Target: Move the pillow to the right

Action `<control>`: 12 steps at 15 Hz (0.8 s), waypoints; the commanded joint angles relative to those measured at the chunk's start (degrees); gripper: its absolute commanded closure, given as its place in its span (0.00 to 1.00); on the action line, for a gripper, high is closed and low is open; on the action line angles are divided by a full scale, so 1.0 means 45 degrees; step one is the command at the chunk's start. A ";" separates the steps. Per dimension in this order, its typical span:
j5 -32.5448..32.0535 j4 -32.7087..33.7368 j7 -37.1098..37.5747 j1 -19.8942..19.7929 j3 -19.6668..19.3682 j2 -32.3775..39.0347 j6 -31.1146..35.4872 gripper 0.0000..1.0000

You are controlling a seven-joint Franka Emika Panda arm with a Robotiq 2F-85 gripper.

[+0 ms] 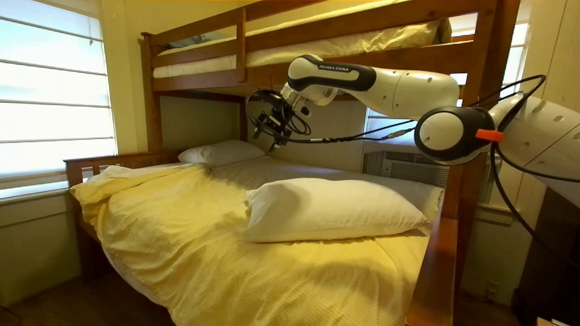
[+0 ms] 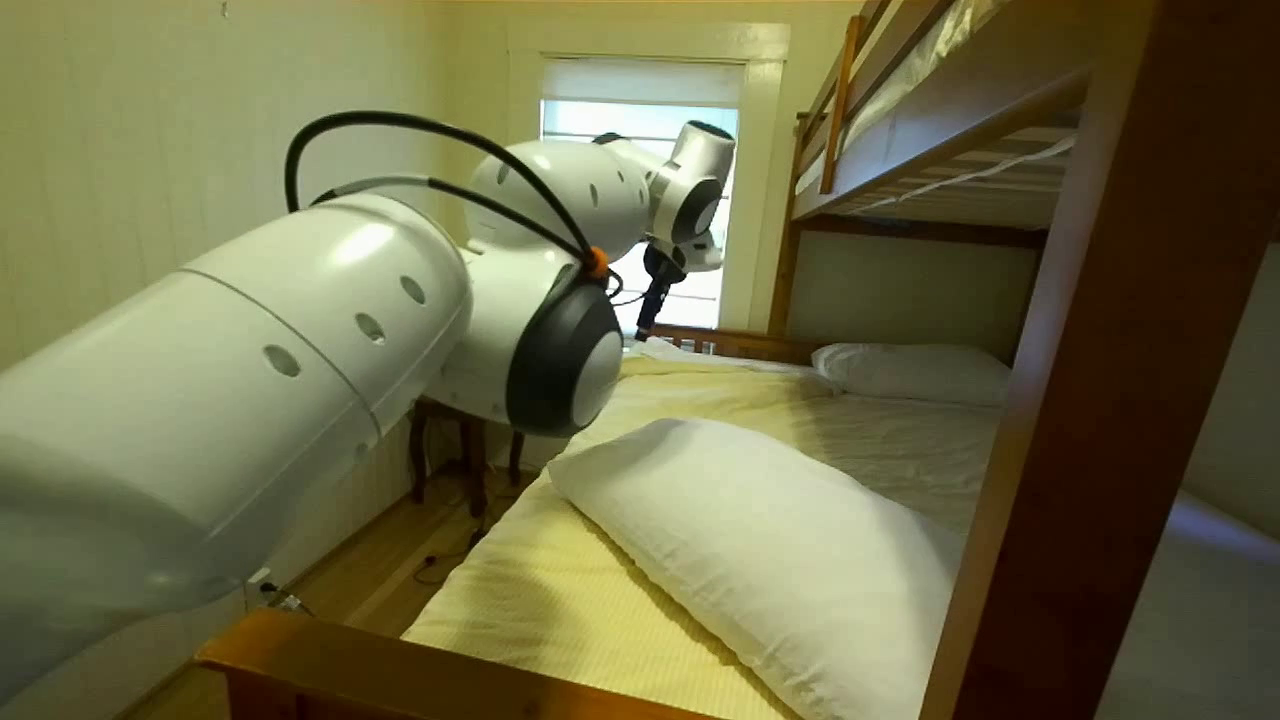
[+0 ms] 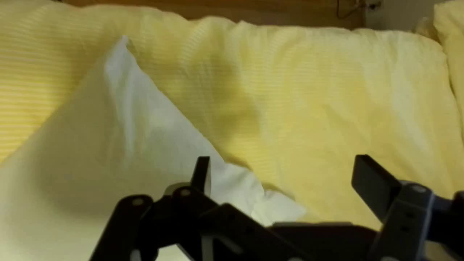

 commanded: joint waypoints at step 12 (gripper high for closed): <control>0.1024 0.0809 0.3290 0.2496 -0.0854 0.2535 -0.4264 0.70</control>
